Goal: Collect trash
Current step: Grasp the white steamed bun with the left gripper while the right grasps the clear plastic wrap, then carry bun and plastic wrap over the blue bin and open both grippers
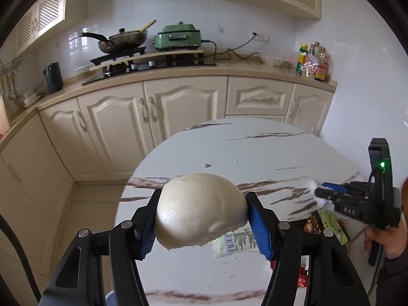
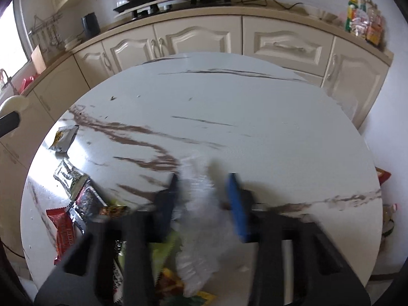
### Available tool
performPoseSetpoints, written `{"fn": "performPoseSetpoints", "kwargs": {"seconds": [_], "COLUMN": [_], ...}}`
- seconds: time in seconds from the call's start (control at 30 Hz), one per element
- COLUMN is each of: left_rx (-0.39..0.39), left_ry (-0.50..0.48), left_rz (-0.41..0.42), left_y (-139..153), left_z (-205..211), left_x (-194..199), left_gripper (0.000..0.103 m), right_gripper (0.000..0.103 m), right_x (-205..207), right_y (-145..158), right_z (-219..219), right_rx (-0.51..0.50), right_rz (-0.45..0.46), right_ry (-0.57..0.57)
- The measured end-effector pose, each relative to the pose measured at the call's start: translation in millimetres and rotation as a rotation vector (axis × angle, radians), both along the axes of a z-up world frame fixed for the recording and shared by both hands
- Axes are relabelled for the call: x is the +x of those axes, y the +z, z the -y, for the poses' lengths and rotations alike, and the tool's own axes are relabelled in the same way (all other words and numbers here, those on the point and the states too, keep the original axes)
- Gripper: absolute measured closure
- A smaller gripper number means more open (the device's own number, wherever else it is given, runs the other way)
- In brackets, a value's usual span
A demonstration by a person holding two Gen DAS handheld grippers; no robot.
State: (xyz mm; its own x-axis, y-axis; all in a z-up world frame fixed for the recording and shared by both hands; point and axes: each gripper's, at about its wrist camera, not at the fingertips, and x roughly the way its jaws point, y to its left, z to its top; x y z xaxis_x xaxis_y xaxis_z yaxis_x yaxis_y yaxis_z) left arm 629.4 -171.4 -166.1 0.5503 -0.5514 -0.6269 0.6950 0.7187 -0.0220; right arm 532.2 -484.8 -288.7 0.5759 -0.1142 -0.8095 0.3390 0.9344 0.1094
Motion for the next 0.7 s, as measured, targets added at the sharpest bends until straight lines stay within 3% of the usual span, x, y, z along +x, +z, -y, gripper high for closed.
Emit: {"fn": "performPoseSetpoints", "kwargs": {"seconds": [0.2, 0.4, 0.53, 0.7], "left_rx": [-0.030, -0.054, -0.073, -0.069], "left_ry": [-0.010, 0.000, 0.054, 0.162], "left_rz": [0.003, 0.017, 0.018, -0.006], "left_y": [14, 26, 28, 15], "left_z": [-35, -83, -136, -211], "left_x": [-26, -54, -70, -81], "left_gripper": [0.044, 0.043, 0.043, 0.043], "right_gripper": [0.088, 0.088, 0.088, 0.088], "right_x": [-9, -26, -24, 1], "right_y": [9, 61, 107, 129], "right_z": [1, -20, -70, -171], "right_rx": [-0.043, -0.169, -0.213, -0.122], "right_rz": [0.016, 0.110, 0.202, 0.303], "right_ry": [-0.007, -0.019, 0.068, 0.302]}}
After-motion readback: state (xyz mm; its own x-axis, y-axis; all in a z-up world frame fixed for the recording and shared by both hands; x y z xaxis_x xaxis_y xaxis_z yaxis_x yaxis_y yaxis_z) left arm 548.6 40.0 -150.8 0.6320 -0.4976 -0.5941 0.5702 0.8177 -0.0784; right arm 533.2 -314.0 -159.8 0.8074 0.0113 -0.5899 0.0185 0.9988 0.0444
